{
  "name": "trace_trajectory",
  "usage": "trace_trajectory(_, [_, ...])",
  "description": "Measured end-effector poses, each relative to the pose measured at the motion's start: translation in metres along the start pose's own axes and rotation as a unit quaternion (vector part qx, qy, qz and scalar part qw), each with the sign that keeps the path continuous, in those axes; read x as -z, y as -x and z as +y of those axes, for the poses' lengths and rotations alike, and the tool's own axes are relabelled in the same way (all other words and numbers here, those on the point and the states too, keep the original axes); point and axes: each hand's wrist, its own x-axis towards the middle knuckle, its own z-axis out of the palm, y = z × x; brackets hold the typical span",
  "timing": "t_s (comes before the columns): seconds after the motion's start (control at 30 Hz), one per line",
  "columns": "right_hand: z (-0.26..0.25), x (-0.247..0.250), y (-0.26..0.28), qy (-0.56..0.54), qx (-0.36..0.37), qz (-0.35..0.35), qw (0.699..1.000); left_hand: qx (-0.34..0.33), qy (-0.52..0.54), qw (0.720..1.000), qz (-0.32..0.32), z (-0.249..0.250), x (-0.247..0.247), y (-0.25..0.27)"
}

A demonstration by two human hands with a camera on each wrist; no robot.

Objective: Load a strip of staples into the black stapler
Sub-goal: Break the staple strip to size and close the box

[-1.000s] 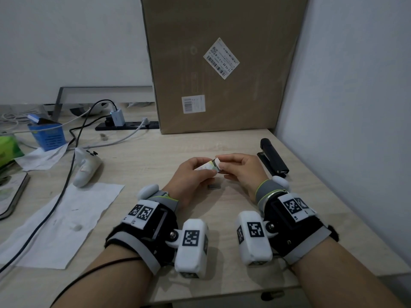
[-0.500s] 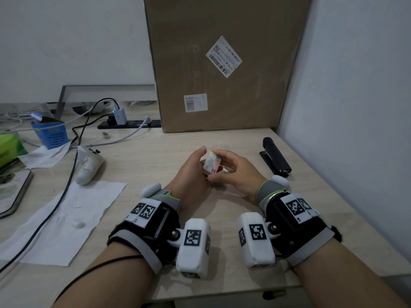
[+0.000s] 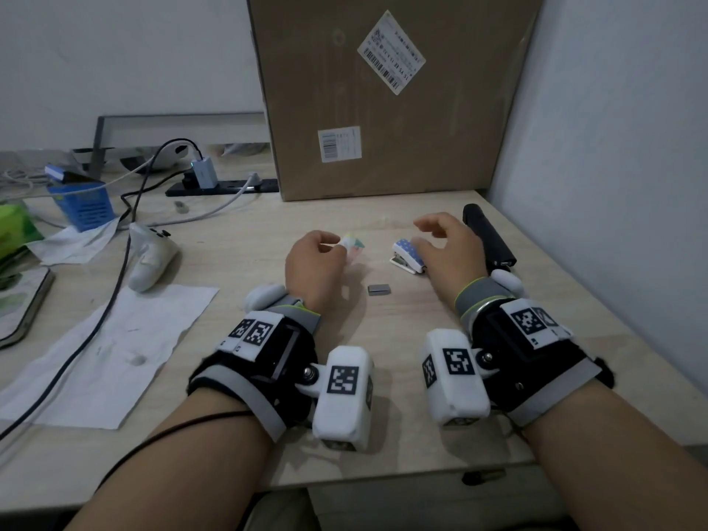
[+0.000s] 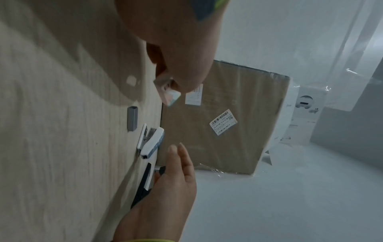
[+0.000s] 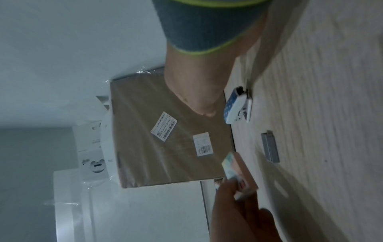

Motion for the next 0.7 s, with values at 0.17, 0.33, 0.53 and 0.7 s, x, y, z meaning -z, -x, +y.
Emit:
trace_trajectory(0.17, [0.012,-0.001,-0.003,0.069,-0.039,-0.022,0.997,0.020,-0.136,0.990,-0.017,-0.012,0.001,-0.006])
trace_trajectory(0.33, [0.015,-0.006,-0.004,0.098,-0.061,-0.102,0.988,0.014,-0.184,0.983,0.014,-0.013,0.002,-0.008])
trace_trajectory(0.53, [0.007,-0.005,-0.002,0.054,0.038,-0.090,0.994,-0.101,-0.145,0.984,-0.021,-0.003,0.000,-0.001])
trace_trajectory(0.7, [-0.003,-0.007,0.005,-0.058,0.072,-0.138,0.986,-0.163,-0.118,0.972,-0.121,0.003,-0.006,0.008])
